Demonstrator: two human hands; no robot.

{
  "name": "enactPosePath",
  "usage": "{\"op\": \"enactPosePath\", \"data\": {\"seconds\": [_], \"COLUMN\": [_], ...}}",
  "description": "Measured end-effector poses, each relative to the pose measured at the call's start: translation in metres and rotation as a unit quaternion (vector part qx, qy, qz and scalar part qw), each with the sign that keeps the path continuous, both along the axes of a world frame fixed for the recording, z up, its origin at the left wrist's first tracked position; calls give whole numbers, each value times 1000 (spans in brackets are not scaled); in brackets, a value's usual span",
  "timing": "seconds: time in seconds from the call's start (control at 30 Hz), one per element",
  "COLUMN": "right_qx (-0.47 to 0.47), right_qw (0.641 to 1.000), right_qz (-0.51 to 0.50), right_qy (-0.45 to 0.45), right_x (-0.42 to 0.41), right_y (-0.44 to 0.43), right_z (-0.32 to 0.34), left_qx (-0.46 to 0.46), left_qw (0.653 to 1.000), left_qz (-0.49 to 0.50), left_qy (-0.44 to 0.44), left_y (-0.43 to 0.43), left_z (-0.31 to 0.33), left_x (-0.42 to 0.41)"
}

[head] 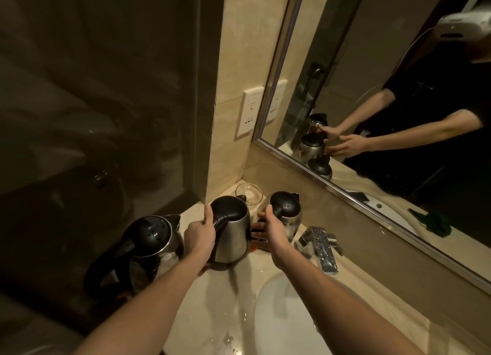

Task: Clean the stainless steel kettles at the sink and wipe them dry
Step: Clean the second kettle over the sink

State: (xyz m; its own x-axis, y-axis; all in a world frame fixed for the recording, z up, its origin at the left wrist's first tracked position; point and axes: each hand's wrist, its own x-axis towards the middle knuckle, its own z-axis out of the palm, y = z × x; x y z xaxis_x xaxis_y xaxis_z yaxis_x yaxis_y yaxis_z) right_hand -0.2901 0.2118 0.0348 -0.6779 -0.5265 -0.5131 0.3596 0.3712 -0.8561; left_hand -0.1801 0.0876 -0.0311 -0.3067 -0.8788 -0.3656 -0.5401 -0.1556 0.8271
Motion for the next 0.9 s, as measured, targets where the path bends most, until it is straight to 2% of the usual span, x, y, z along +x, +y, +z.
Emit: {"op": "enactPosePath", "data": {"seconds": [0.2,0.53,0.8,0.9], "right_qx": [-12,-42,-77,-84], "right_qw": [1000,999,997,995], "right_qz": [-16,-29,-24,-45], "right_qy": [6,13,6,-7], "right_x": [18,44,53,51], "right_y": [14,42,74,91], "right_z": [9,12,7,8], "left_qx": [-6,-11,-3,23], "left_qw": [1000,997,993,986], "left_qz": [-2,-12,-81,-113], "left_qy": [12,81,88,117], "left_y": [20,59,88,102], "left_z": [13,41,48,52], "left_x": [25,68,89,87]}}
